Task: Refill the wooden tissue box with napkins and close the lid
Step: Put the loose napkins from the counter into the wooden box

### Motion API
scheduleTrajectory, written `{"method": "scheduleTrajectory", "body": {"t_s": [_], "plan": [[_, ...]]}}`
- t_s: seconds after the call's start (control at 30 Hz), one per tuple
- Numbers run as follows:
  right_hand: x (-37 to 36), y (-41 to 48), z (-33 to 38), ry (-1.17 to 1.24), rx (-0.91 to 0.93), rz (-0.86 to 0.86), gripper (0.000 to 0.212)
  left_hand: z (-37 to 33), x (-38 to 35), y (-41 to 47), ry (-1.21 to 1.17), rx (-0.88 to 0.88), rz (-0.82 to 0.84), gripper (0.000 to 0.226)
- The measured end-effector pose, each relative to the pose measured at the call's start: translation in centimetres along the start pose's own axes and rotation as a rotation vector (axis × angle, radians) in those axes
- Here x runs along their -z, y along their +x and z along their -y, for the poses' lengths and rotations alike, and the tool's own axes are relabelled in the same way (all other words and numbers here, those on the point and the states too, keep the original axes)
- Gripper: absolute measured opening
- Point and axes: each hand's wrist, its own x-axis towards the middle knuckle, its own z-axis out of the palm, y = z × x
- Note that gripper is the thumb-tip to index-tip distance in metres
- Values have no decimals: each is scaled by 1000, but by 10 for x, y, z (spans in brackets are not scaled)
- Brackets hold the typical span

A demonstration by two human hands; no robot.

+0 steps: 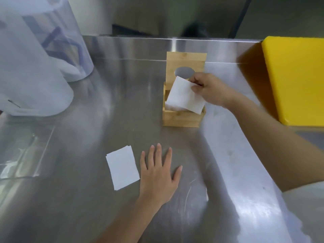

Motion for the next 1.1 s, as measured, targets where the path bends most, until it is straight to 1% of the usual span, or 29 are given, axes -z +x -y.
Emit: {"method": "scheduleTrajectory", "body": {"t_s": [0.2,0.33,0.43,0.5,0.57,0.7,0.9,1.0,1.1], "plan": [[-18,39,3,-292,-32,339,14,-1,2,1,-12,11,24,60],[-34,49,-5,-400,-54,423,15,-1,1,1,-18,22,41,60],[-40,52,-4,-494,-110,512,24,-1,1,1,-16,23,44,60],[-43,54,-4,-537,-105,565,28,0,0,0,-18,24,40,60],[-45,56,-6,-548,-88,568,26,0,-1,0,-26,22,37,59],[-51,59,-10,-527,-72,513,19,0,-1,0,-38,24,27,59],[-54,61,-16,-546,-79,497,16,0,-1,0,-37,29,30,59],[-55,59,-17,-555,-66,490,17,0,-1,0,-33,32,38,60],[-54,55,-14,-576,11,475,26,-1,-1,0,-34,37,40,60]]}}
